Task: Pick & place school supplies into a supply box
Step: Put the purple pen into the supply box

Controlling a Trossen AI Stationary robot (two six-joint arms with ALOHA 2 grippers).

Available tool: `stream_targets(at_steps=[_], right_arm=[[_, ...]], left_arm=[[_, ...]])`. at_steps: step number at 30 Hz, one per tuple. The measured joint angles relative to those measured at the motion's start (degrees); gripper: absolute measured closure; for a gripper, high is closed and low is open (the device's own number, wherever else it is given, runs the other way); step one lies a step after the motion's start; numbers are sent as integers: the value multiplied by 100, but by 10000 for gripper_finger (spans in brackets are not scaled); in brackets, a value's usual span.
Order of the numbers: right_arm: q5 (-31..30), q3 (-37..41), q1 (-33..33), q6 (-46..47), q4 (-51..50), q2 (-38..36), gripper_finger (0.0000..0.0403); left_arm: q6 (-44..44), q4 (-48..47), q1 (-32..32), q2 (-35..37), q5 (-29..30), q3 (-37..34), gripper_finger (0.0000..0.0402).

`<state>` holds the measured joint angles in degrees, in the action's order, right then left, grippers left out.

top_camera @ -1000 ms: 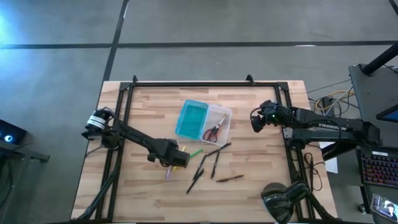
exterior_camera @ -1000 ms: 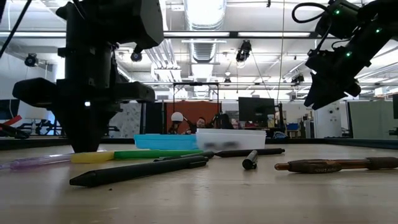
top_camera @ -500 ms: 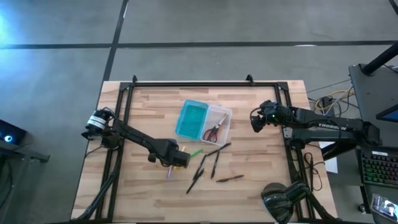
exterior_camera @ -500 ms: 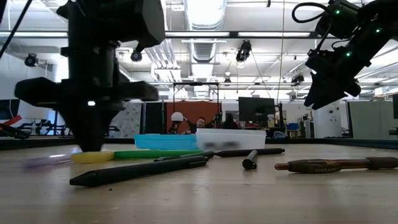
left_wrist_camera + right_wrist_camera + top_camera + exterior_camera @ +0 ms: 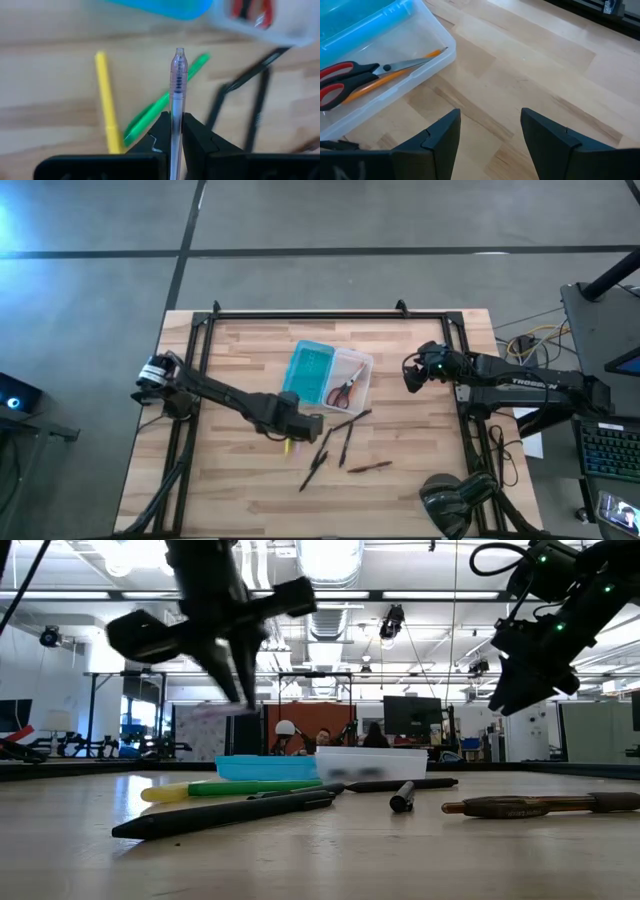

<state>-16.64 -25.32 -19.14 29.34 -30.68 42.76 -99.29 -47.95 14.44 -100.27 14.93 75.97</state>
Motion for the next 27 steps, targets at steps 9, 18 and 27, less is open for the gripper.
stream_targets(at_steps=[9, 18, 27], right_arm=[[-2, 0, 0, -83, 222, 0, 202], [0, 2, 0, -83, 248, 0, 202], [-2, 2, 0, -83, 254, 0, 202]], left_arm=[[841, 149, -616, 5, 230, 455, 393], [1898, 1541, -1382, 1, 218, 581, 393], [2409, 2415, -1974, -12, -88, 531, 393]])
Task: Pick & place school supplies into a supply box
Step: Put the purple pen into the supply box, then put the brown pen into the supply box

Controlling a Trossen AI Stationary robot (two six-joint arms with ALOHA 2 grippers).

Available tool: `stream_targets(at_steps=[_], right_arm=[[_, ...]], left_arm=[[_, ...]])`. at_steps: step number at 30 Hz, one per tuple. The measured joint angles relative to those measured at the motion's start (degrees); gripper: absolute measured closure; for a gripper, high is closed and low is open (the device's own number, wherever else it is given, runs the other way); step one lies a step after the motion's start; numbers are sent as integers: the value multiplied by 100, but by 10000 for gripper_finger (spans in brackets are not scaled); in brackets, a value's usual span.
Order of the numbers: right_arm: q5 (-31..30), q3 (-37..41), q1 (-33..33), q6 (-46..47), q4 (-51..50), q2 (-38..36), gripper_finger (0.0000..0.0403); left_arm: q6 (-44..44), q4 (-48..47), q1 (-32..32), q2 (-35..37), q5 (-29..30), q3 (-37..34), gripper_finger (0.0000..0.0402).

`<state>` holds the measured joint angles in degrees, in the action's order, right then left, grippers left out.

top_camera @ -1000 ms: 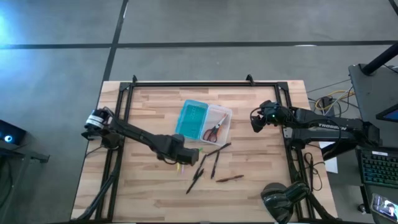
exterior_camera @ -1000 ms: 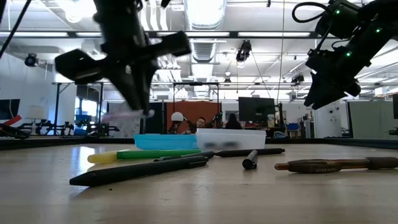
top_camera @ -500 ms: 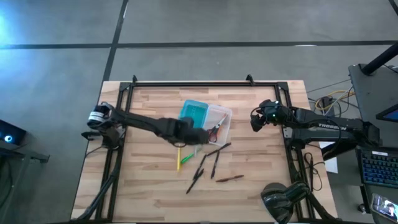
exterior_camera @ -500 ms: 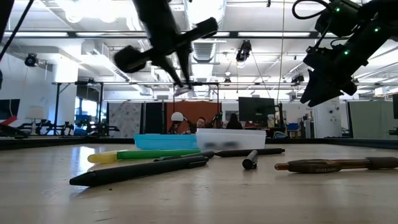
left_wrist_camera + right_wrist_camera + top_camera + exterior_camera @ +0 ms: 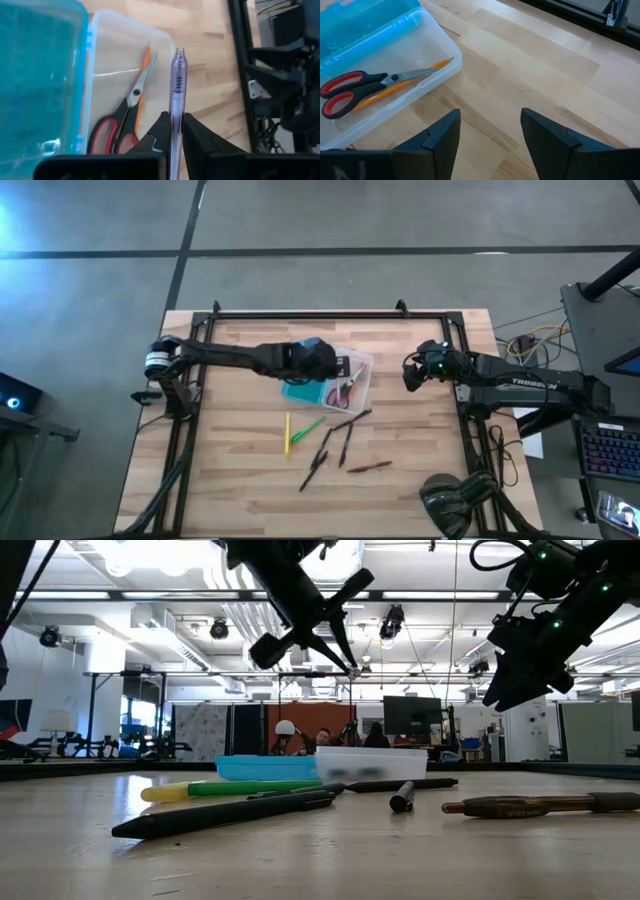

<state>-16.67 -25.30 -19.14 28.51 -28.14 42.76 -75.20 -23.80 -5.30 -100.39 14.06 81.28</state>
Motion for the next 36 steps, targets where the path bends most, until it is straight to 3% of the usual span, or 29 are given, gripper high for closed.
stream_targets(at_steps=[7, 13, 22, 26, 31, 36], right_arm=[[2, 1, -2, 1, 9, 9, 202], [4, 5, 0, 36, 6, 15, 202], [103, 5, 2, 153, -42, 8, 202], [481, 2, 22, 103, -31, 4, 202], [912, 24, 174, -142, -33, 4, 202], [1889, 24, 356, -363, 22, 12, 202]], left_arm=[[160, 432, -175, -539, -449, 153, 394], [515, 370, -303, -1386, -1053, 766, 394], [1421, -1239, -498, -2522, -1049, 2127, 373], [1583, -1563, -517, -2569, -655, 2317, 352], [1939, -1651, -535, -2489, -657, 2299, 340], [2262, -1737, -446, -2195, -683, 2284, 339]])
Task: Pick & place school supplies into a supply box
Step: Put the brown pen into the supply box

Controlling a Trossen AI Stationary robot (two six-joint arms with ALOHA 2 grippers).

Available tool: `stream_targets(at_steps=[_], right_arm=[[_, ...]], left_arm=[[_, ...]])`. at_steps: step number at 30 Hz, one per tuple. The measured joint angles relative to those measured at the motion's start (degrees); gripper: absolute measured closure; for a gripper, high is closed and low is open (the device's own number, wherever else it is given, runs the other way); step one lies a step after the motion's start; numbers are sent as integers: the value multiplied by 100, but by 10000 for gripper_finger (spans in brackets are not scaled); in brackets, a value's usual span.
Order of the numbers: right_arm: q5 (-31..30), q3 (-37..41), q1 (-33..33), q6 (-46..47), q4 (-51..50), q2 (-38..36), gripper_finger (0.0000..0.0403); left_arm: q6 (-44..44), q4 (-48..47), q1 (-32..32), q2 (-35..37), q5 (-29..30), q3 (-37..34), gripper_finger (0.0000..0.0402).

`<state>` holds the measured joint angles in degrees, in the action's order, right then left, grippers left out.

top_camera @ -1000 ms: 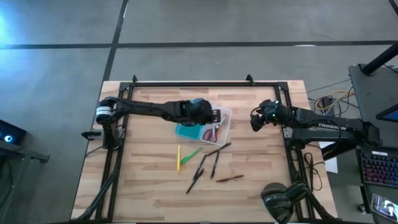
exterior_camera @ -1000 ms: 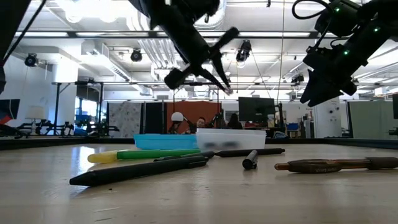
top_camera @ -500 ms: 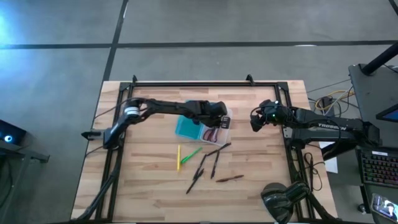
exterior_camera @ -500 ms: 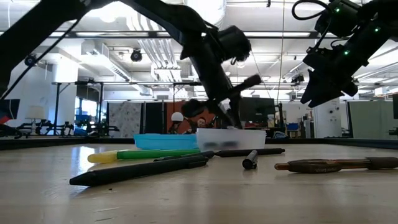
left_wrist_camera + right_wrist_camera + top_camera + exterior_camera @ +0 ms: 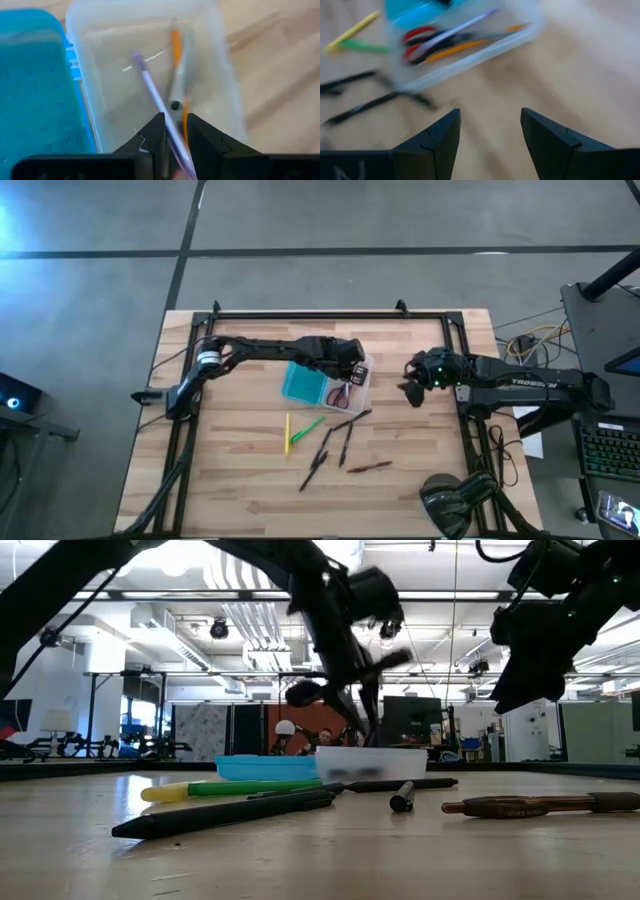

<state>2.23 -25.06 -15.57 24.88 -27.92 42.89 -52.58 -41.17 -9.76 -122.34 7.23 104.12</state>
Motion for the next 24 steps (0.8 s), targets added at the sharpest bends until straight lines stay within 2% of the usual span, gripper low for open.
stream_targets(at_steps=[6, 12, 15, 19, 21, 24], right_arm=[[928, 20, 562, -442, 131, 93, 202], [1026, 50, 1607, -388, 604, 686, 202], [787, -38, 2194, -189, 733, 1178, 202], [4, -306, 2866, 4, 754, 1901, 202], [-221, -500, 3049, 226, 770, 2290, 202], [-215, -810, 3144, 349, 789, 2878, 202]], left_arm=[[162, -67, 445, 636, 458, -39, 338], [90, -161, 849, 1221, 1024, -471, 337], [2, -147, 985, 1514, 1090, -888, 337], [-6, -5, 1167, 2001, 1088, -1704, 337], [-67, 119, 1271, 2313, 1077, -2220, 337], [-235, 623, 1443, 2851, 1063, -3030, 337]])
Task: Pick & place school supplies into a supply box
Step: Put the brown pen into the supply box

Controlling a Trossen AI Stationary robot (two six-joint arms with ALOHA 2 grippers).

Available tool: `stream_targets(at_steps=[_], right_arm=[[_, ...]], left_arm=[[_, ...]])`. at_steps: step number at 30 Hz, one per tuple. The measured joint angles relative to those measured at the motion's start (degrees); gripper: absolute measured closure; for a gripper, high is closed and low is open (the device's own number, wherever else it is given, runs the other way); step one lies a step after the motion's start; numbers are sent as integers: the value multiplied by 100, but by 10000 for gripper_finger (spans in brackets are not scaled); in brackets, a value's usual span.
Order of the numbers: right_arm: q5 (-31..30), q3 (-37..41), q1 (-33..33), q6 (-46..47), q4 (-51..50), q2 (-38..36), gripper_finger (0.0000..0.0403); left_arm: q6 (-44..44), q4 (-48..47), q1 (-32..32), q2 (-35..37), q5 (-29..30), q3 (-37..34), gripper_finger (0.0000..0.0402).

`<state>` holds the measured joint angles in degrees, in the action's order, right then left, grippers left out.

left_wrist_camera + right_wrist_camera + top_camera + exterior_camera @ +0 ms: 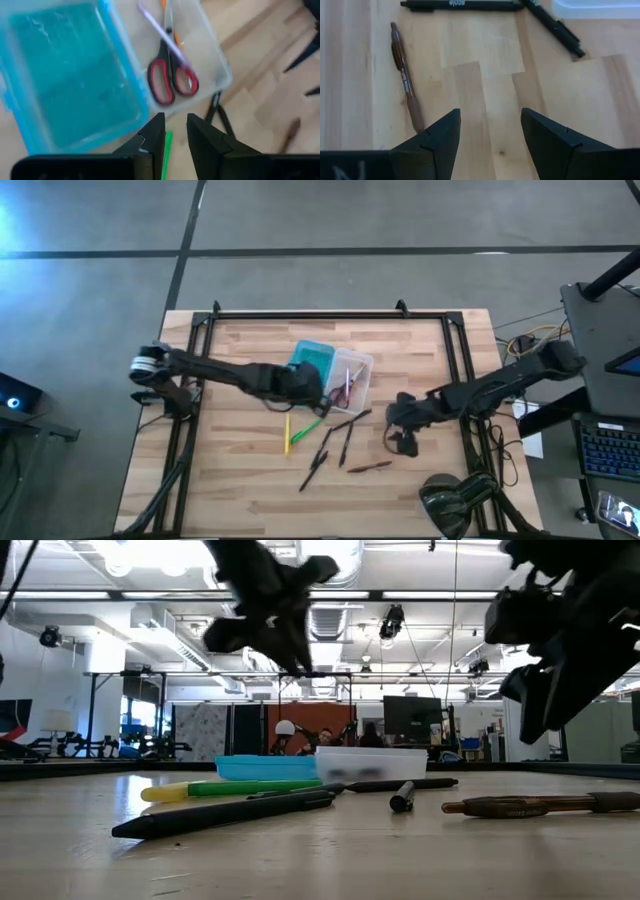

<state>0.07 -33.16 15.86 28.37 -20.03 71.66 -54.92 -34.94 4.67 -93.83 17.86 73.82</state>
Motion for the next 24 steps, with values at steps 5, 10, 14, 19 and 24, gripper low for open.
stream_targets(at_steps=[5, 10, 14, 19, 24], right_arm=[[377, -694, 17, -175, -33, 1049, 202], [785, -1583, 153, -558, -607, 1945, 202], [538, -2196, 446, -767, -1132, 2479, 202], [144, -2725, 840, -635, -1281, 2980, 202], [-40, -3041, 975, -262, -1404, 3497, 202]], left_arm=[[-267, 993, 209, 948, -72, -1373, 337], [-409, 1390, 298, 1770, -109, -2286, 337], [-390, 1415, 306, 2252, -97, -2686, 337], [-231, 1421, 304, 2526, -21, -2938, 337], [-170, 1465, 304, 2564, -23, -3000, 337]])
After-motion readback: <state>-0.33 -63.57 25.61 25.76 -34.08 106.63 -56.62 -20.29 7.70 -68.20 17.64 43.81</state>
